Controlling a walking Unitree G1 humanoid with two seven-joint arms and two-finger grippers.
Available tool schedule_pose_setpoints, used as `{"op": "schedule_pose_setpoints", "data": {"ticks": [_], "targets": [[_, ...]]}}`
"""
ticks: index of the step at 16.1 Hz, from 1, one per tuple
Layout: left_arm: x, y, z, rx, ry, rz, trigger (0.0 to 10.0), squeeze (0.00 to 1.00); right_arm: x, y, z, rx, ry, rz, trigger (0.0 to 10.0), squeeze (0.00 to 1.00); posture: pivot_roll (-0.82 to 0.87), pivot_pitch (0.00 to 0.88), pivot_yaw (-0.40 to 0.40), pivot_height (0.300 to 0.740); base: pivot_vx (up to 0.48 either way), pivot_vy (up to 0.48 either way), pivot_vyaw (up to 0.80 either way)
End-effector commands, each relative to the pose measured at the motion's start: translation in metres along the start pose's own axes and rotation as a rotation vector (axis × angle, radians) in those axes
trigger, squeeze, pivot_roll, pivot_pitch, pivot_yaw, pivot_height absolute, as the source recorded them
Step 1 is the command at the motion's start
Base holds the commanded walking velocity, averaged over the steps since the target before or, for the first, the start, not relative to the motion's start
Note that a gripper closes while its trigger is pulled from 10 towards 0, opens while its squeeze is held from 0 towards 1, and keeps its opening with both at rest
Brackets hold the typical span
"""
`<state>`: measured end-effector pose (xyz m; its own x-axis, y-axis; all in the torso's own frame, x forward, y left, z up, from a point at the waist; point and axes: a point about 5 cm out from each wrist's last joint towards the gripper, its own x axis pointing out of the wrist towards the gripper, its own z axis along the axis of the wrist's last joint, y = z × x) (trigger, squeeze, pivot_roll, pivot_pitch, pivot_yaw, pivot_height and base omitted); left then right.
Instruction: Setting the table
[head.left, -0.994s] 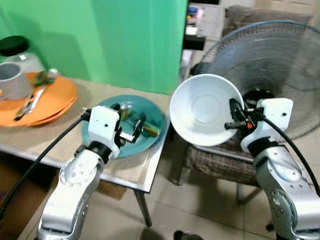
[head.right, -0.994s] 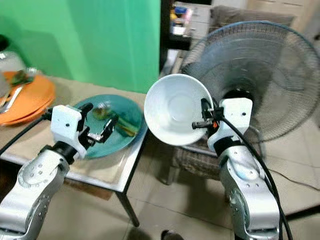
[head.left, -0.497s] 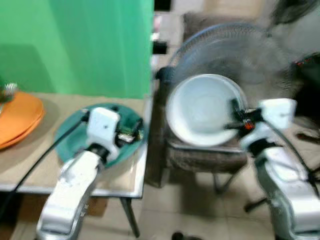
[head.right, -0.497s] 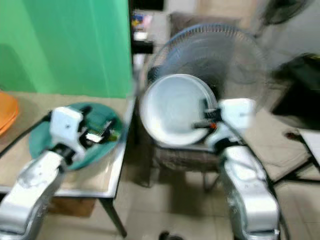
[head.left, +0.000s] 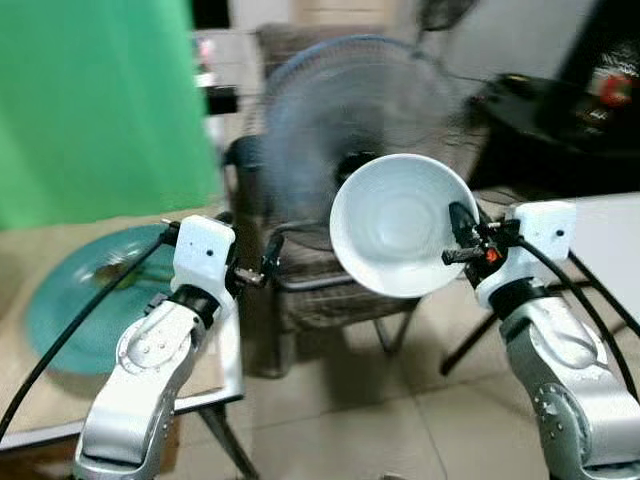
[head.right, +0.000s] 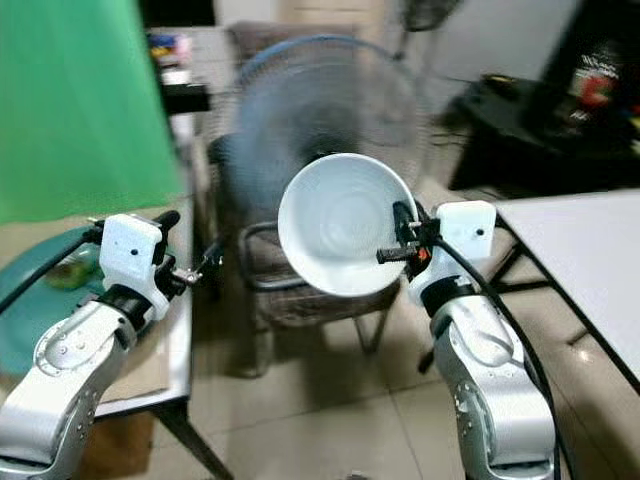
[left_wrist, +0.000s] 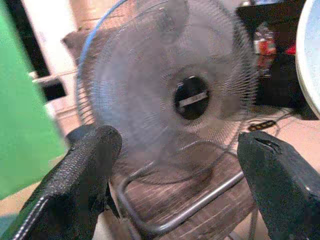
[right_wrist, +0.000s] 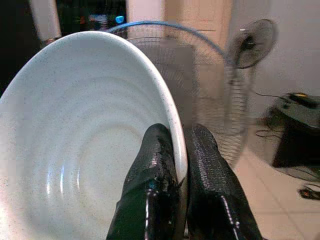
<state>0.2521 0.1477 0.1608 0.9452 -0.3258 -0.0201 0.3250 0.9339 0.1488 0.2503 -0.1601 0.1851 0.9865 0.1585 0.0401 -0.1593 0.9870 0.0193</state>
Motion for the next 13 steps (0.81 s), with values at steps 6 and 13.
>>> {"op": "schedule_pose_setpoints", "data": {"ticks": [6,13], "targets": [[0.0051,0.0016,0.0029,-0.012,-0.015,0.019,10.0,0.0,0.0021,-0.0147,0.0002,0.002,0.047,-0.127,10.0,0.0,0.09,0.0,0.022,0.74,0.0,0.0,-0.8],[0.0051,0.0048,0.0015,-0.035,-0.014,0.042,10.0,0.0,0.0062,-0.0098,0.003,-0.008,0.052,-0.1,10.0,0.0,0.09,0.0,0.019,0.74,0.142,0.0,-0.34]]}}
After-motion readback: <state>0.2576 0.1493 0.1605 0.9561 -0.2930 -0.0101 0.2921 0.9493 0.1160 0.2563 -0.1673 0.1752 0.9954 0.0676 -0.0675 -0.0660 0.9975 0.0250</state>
